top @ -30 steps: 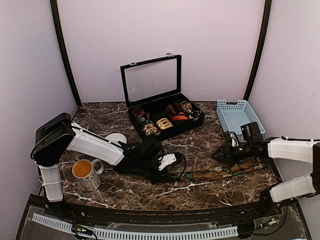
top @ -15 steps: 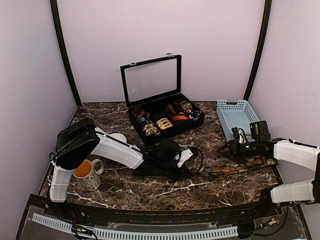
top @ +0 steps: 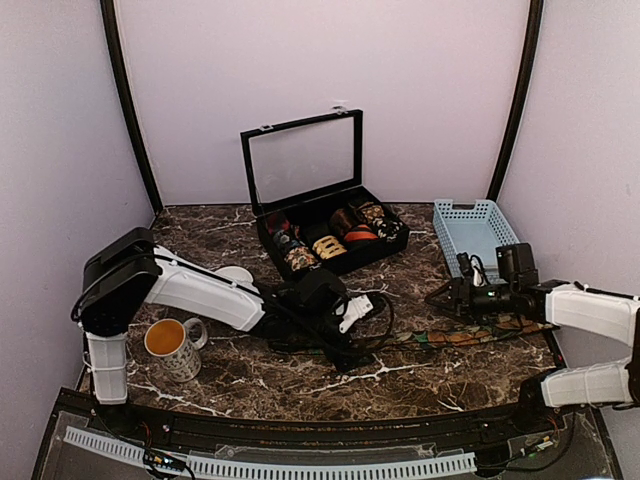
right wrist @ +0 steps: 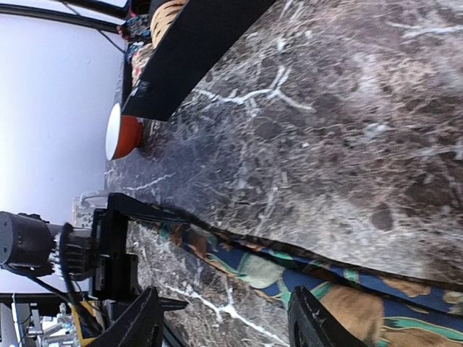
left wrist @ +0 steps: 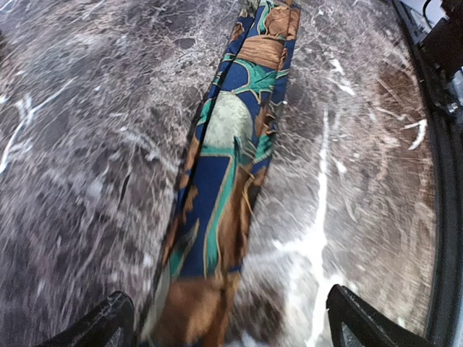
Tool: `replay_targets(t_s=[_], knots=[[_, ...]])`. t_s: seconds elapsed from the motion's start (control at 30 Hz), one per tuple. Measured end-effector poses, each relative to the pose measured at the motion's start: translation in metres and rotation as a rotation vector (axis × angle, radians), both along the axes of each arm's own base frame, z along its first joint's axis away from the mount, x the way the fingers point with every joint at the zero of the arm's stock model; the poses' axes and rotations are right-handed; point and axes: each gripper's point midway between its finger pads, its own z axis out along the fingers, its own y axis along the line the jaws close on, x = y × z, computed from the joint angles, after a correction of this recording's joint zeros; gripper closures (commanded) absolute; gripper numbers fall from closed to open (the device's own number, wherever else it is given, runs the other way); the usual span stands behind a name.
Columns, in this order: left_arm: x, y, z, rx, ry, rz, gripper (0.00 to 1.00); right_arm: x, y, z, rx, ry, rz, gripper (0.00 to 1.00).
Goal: Roll the ties
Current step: Adjust the tie at the center of the board.
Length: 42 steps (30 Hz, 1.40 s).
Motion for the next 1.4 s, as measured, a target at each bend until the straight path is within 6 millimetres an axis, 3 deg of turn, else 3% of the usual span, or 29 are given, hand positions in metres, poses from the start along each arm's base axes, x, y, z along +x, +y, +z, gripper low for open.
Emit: replay_targets(t_s=[0.1,0.2,0.37,0.53,0.73,0.87,1.07,1.13,1.17,1.3,1.4], knots=[[-0.004,0.022,0.021,-0.001,-0.033,0.008,0.01,-0.005,0.013,0.001,0.019,-0.003,0.039,0.38],[-0.006,0.045,0.028,0.012,-0.051,0.023,0.01,-0.011,0.025,0.0,0.029,0.0,0.079,0.37],[0.001,0.081,0.008,0.109,-0.025,0.048,0.01,-0.015,0.036,-0.004,0.036,0.012,0.118,0.38],[0.008,0.101,-0.009,0.2,-0.02,0.057,0.02,-0.015,0.041,-0.004,0.043,0.017,0.127,0.38],[0.007,0.111,-0.027,0.258,-0.034,0.058,0.23,-0.013,0.044,0.0,0.053,-0.002,0.133,0.38],[0.013,0.112,-0.026,0.252,-0.068,0.078,0.47,-0.012,0.045,-0.002,0.055,0.0,0.132,0.38],[0.029,0.112,-0.023,0.269,-0.184,0.102,0.62,-0.009,0.046,0.001,0.07,0.0,0.12,0.38],[0.031,0.111,-0.023,0.275,-0.209,0.09,0.58,-0.008,0.046,0.002,0.075,-0.001,0.116,0.38],[0.031,0.111,-0.023,0.278,-0.222,0.081,0.52,-0.008,0.046,0.002,0.078,-0.001,0.114,0.38],[0.028,0.108,-0.02,0.275,-0.258,0.053,0.05,-0.008,0.051,0.005,0.089,-0.01,0.117,0.38],[0.025,0.113,-0.013,0.265,-0.262,0.072,0.01,-0.011,0.059,0.005,0.1,-0.016,0.138,0.36]])
